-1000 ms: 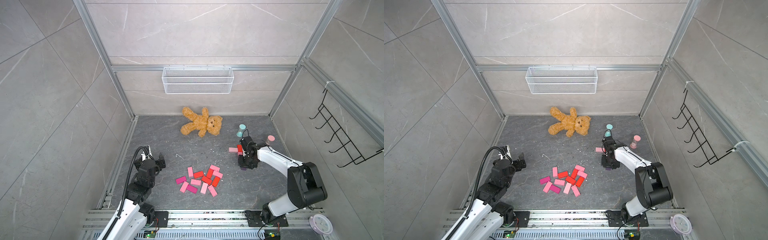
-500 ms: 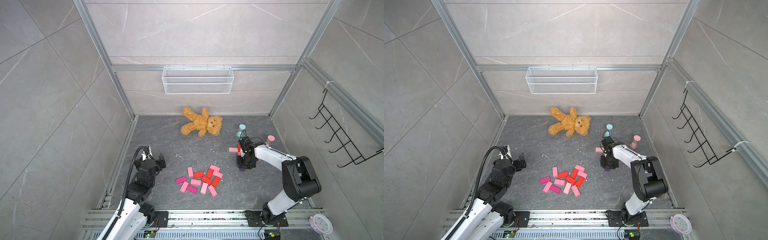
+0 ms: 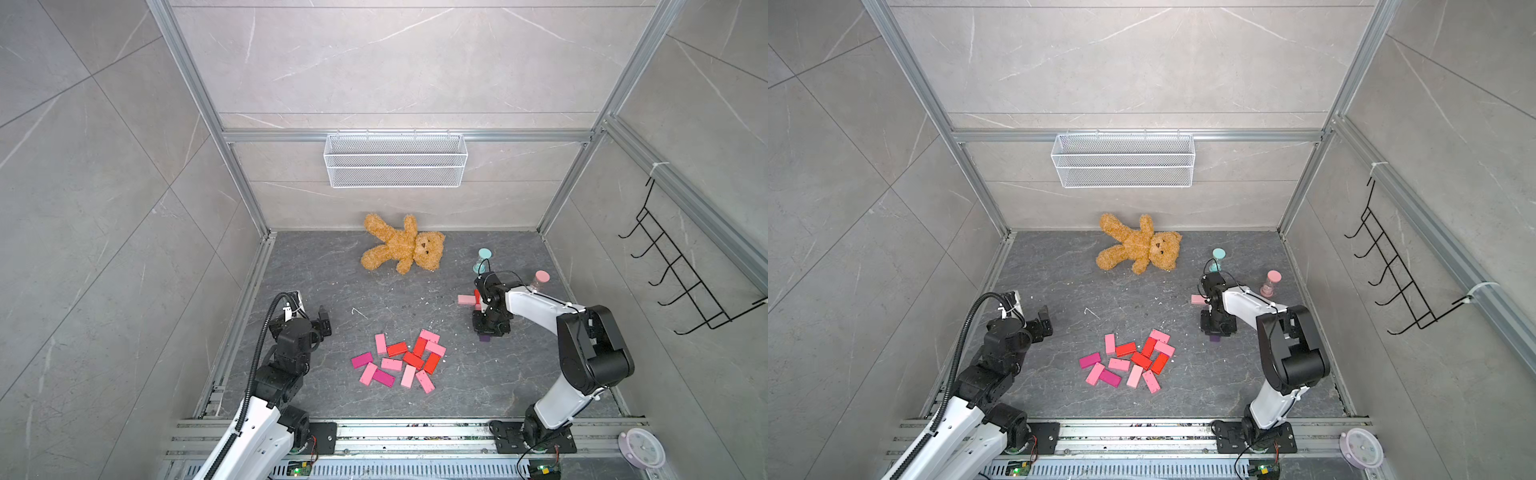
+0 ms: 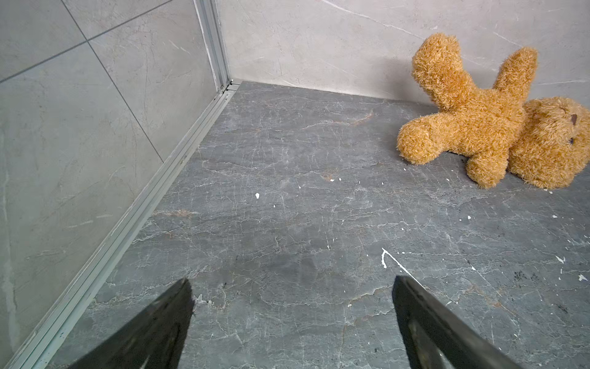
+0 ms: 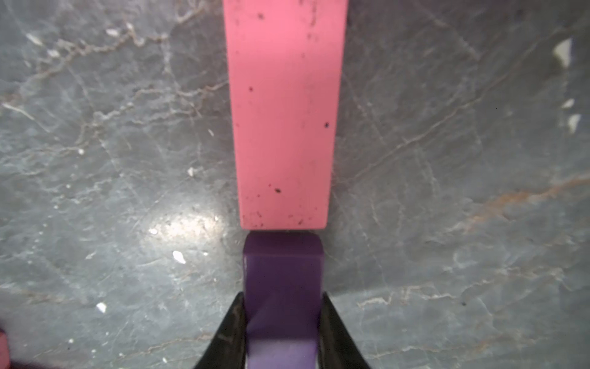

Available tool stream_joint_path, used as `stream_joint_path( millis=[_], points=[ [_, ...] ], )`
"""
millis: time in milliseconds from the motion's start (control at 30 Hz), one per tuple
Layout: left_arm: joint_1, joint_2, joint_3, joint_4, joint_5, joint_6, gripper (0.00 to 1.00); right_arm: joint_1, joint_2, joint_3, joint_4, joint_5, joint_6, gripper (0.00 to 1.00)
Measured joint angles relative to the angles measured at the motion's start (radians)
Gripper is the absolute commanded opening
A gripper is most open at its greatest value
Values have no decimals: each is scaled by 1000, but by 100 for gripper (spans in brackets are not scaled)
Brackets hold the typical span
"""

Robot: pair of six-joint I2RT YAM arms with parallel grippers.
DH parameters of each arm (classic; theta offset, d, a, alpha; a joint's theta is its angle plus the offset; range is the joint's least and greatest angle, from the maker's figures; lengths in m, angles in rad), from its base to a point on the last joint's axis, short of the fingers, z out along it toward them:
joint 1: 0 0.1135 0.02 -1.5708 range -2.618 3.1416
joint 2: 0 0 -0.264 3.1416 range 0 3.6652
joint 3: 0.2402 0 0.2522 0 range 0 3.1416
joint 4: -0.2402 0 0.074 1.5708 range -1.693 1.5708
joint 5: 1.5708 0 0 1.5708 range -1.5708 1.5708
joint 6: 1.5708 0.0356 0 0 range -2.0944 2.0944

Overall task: Assemble the letter t with building blocks
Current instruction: Assemble the building block at the center of the board.

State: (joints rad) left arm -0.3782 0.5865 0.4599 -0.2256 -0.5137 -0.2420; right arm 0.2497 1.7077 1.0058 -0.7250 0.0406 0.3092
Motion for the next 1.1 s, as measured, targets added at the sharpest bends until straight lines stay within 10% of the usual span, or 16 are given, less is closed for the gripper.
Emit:
stream_joint_path(
  millis=[1100],
  points=[
    [0,-7,0,-18,0,0,100,-8,13,3,26,-4,-7,28]
  ],
)
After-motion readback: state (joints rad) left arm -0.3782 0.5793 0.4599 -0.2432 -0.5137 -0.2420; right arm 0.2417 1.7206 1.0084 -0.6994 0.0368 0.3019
